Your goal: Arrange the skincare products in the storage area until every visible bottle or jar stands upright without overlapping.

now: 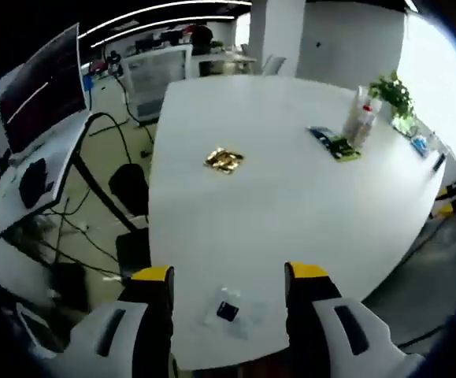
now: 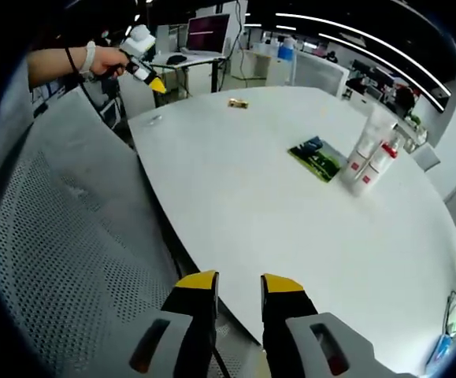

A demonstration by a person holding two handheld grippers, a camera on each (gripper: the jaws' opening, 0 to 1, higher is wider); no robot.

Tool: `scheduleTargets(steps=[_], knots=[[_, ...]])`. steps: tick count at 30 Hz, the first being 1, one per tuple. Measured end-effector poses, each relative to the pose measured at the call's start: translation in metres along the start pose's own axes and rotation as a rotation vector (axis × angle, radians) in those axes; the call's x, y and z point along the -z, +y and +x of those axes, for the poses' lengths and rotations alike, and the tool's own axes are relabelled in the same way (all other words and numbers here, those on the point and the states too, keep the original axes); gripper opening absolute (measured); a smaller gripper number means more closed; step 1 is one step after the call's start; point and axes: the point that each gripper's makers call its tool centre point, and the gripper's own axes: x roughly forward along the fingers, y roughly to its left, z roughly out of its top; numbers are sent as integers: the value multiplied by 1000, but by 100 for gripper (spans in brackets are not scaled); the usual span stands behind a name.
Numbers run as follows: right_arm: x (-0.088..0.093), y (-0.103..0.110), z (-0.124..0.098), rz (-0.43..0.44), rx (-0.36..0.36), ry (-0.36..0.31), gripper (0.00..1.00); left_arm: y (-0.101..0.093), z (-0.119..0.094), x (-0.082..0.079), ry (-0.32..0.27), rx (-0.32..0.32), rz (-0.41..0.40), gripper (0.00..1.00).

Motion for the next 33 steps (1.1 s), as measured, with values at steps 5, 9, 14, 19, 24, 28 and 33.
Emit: scheduleTargets(steps=[5, 9, 14, 19, 24, 28, 33], knots=[[1, -1, 0, 0, 0, 6, 15, -15, 18, 28, 126, 75, 189, 63], [2, -3, 0, 13, 9, 7, 15, -17, 28, 50, 199, 99, 233, 75], [1, 4, 2, -41, -15, 15, 13, -14, 30, 75, 310, 102, 328, 70], [1, 2, 2, -32, -13, 22, 13, -25, 36, 73, 274, 161, 322, 64], [2, -1, 1, -27, 15, 16, 13, -33, 38, 70, 283, 202, 370, 58], [0, -3, 0, -30, 30, 2, 13, -45, 38, 68, 273, 251, 358, 46], [-2, -2, -2, -50, 33, -8, 13, -42, 41, 62, 249, 233, 359, 54]])
